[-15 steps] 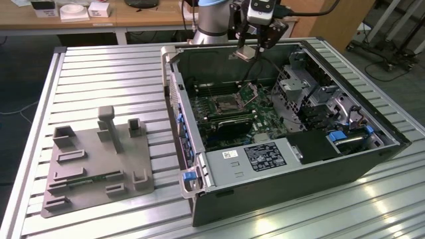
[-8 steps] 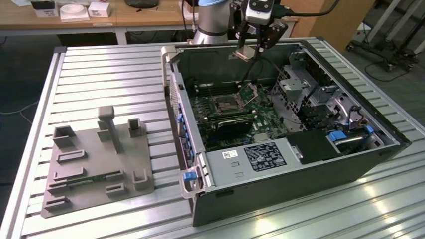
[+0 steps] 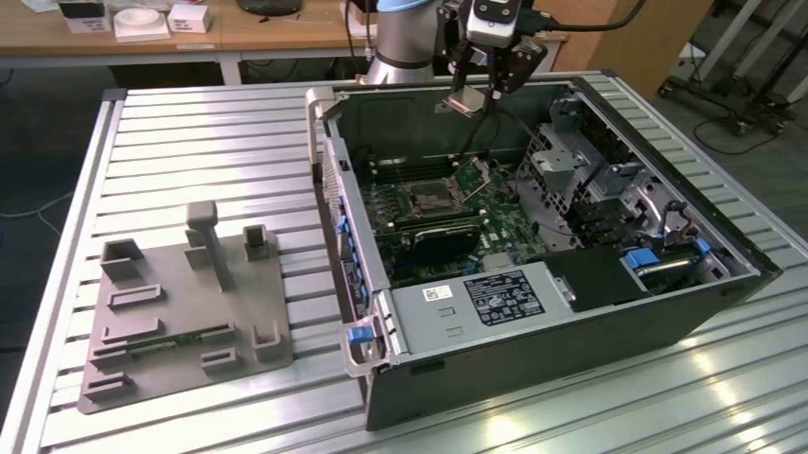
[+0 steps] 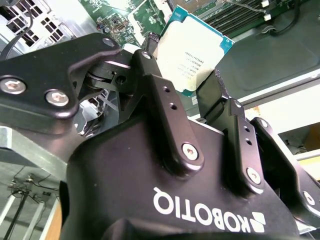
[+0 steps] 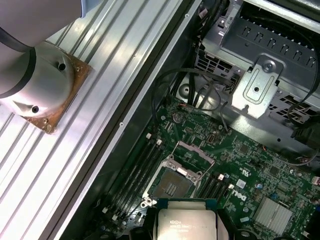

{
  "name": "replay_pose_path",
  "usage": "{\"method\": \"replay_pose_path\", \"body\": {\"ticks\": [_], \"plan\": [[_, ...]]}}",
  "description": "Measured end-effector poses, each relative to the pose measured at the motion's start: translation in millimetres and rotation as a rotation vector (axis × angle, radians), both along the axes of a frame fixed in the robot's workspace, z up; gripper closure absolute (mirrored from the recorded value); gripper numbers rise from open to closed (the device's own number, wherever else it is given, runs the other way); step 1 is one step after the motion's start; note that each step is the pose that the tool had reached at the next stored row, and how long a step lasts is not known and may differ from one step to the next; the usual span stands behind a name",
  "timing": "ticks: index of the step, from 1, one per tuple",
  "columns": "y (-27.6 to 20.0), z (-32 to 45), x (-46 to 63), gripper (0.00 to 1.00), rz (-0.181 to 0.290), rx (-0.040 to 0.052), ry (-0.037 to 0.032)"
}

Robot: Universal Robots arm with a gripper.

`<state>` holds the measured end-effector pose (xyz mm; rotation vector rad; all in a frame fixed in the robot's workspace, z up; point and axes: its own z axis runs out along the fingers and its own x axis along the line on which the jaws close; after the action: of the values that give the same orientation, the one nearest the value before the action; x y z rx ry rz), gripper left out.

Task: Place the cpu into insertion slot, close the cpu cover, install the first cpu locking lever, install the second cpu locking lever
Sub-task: 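Place the cpu into insertion slot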

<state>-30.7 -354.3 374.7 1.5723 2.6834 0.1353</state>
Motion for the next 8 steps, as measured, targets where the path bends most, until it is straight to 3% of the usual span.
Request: {"method": "replay_pose_path", "body": {"ticks": [8], "plan": [[0.0,-0.2,-0.1,0.46,-0.023,0.0,0.0]]}}
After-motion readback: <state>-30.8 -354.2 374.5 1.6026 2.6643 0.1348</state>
